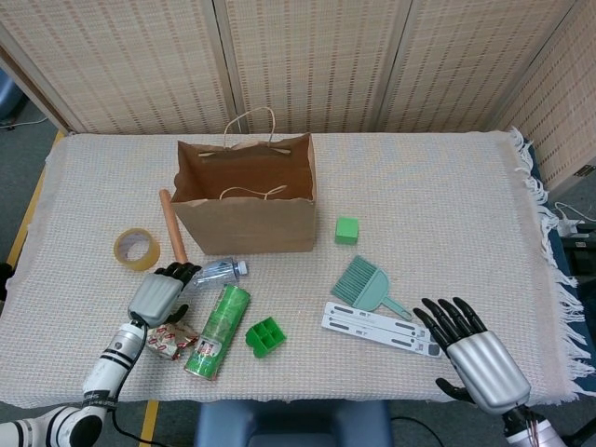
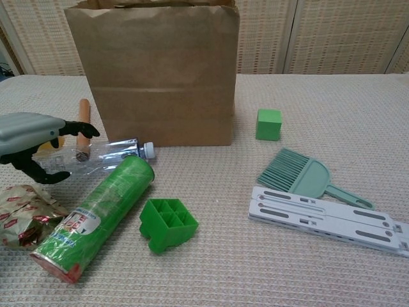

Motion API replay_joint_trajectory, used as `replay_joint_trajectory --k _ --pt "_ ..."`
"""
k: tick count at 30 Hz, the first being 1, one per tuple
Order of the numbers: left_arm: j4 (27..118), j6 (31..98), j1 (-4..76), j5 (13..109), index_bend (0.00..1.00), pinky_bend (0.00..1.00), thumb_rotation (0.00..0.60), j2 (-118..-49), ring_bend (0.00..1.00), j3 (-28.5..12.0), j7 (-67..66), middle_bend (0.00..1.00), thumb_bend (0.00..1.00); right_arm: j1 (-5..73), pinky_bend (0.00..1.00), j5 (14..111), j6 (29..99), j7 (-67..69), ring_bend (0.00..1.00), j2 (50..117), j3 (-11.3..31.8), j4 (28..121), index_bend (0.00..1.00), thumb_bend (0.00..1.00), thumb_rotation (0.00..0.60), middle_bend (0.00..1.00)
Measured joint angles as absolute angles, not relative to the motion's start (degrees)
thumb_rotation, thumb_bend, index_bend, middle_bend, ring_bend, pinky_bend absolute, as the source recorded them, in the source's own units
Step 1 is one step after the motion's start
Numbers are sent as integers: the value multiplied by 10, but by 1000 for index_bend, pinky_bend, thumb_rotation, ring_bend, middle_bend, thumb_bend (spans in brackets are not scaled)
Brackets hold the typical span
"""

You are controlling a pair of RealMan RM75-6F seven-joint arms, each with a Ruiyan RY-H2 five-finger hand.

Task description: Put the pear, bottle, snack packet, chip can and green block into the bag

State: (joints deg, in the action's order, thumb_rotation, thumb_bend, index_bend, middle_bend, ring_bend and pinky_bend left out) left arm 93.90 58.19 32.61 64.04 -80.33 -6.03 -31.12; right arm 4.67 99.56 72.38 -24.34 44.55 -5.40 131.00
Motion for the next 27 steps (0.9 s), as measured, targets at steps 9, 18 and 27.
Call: replay_joint_trajectory --k 9,18,27 --pt "917 575 364 581 79 277 600 -834 89 -80 -364 79 359 50 0 985 720 -246 0 446 -51 1310 0 59 600 0" --pt "884 558 390 515 73 266 600 -848 67 -65 -423 70 362 51 0 979 721 -248 0 447 -50 1311 0 58 600 0" --pt "852 566 405 479 441 608 600 -868 441 -53 -449 452 455 51 0 980 722 -245 0 446 -50 1311 0 59 600 0"
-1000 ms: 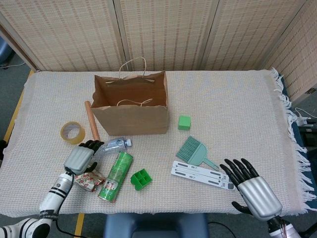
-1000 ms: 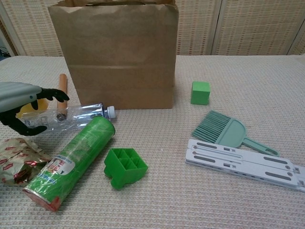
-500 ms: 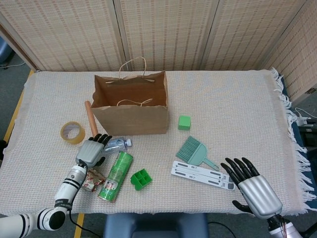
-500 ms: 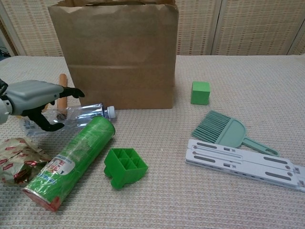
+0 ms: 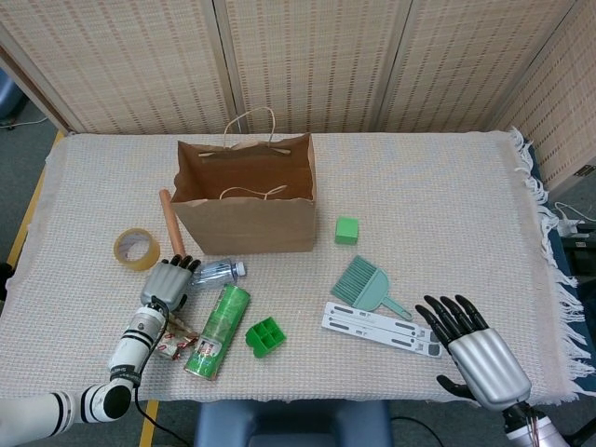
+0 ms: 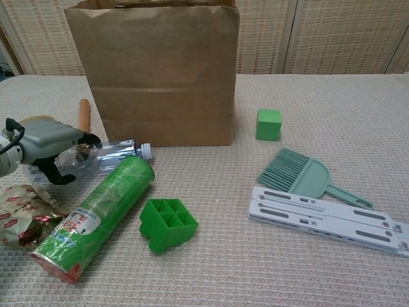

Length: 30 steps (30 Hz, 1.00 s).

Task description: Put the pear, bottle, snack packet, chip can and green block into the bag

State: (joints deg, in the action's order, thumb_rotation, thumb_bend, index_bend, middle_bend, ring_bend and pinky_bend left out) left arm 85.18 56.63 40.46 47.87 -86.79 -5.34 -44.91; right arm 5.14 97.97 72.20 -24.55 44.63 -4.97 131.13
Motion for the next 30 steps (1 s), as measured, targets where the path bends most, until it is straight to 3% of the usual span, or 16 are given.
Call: replay_joint_trajectory --k 2,4,12,18,24,30 --pt "860 568 403 471 560 702 600 -864 577 -55 -440 599 534 51 0 981 722 -243 0 446 -50 1311 0 59 600 0" --pt "876 575 399 469 589 714 600 -856 601 -57 -431 628 581 51 0 981 722 -242 0 445 -51 1310 0 59 600 0" --pt "994 611 369 491 599 713 600 -772 610 -66 -366 640 598 50 0 991 726 -236 0 442 -54 1310 0 59 600 0" --pt "1111 634 333 505 600 701 600 -642 610 -82 -284 640 598 47 0 999 725 -238 0 443 -58 1310 0 58 600 0" --pt "1163 666 300 497 604 693 600 -578 609 -134 -141 650 598 46 0 1002 724 -246 0 446 -59 1311 0 59 600 0" --pt "1185 687 295 456 604 688 600 -566 610 -234 3 650 598 47 0 1000 718 -260 0 452 -59 1311 0 59 600 0"
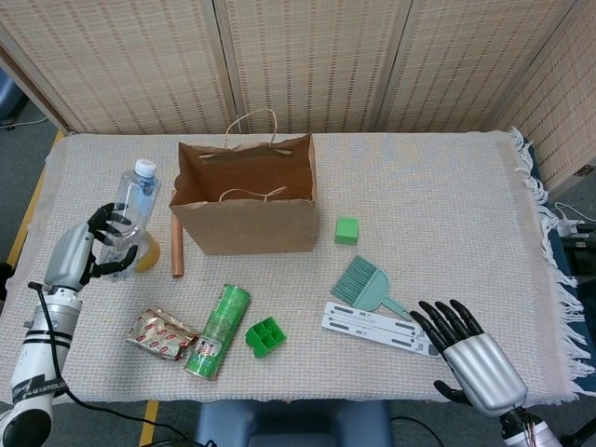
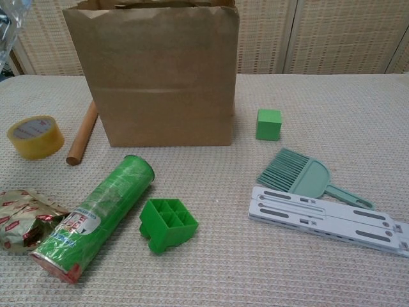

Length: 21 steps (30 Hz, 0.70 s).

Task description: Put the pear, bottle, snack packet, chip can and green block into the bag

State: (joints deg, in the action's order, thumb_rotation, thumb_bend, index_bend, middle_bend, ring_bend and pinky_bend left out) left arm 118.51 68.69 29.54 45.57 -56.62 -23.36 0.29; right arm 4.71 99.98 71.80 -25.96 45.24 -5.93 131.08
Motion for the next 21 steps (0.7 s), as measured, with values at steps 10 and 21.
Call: replay_joint_trajectory --k 10,21 --pt "1200 722 374 382 607 694 600 -625 610 -358 65 651 592 53 0 979 712 -260 0 453 -53 1309 0 59 600 0" --pt "1151 747 505 352 609 700 600 -744 610 -375 7 652 588 59 0 976 706 -247 0 447 -54 1309 0 59 600 0"
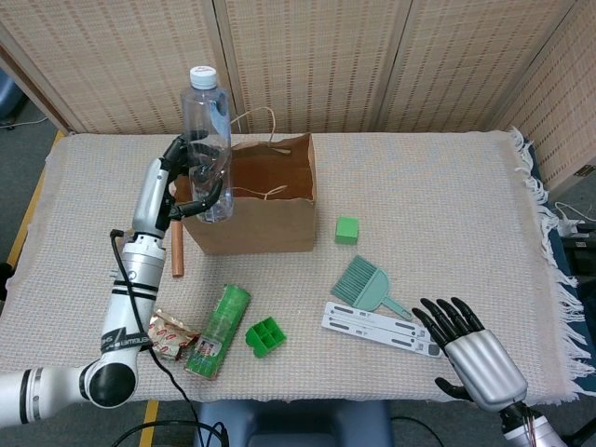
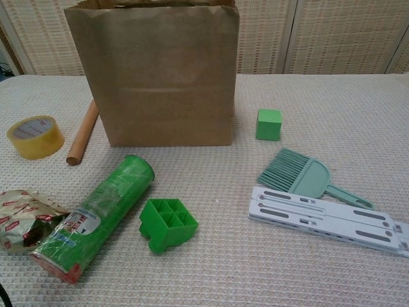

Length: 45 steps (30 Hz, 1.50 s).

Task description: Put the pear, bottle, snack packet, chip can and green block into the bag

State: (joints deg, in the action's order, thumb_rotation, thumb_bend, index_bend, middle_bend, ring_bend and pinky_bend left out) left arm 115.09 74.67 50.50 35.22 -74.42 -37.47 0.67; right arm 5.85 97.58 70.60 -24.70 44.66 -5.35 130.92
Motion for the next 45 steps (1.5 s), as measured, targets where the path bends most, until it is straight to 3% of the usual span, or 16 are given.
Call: replay_joint_trajectory --k 16,22,24,28,33,36,45 --pt "954 691 632 326 610 691 600 -840 610 -389 -52 654 570 72 0 948 687 -233 0 441 -49 1305 0 59 600 0" --pt "898 628 638 326 593 660 600 -860 570 -354 -51 619 524 81 0 922 675 -238 0 445 -44 1303 0 58 600 0" --pt "892 606 634 334 560 627 600 -862 530 -339 -45 581 478 83 0 917 672 -242 0 448 -44 1303 0 59 600 0" --pt "887 565 623 342 337 407 600 -859 241 -322 -29 287 384 85 0 911 672 -248 0 451 -43 1304 0 59 600 0" --pt "900 531 615 345 54 195 600 -835 11 -314 -22 14 351 86 0 910 673 -254 0 455 -43 1304 0 58 600 0" --pt "912 535 612 351 6 159 600 -829 0 -314 -21 0 345 85 0 911 674 -257 0 456 -45 1304 0 59 600 0" --pt "969 579 592 348 40 181 600 -805 11 -320 -23 18 350 82 0 929 679 -255 0 454 -53 1305 0 59 600 0"
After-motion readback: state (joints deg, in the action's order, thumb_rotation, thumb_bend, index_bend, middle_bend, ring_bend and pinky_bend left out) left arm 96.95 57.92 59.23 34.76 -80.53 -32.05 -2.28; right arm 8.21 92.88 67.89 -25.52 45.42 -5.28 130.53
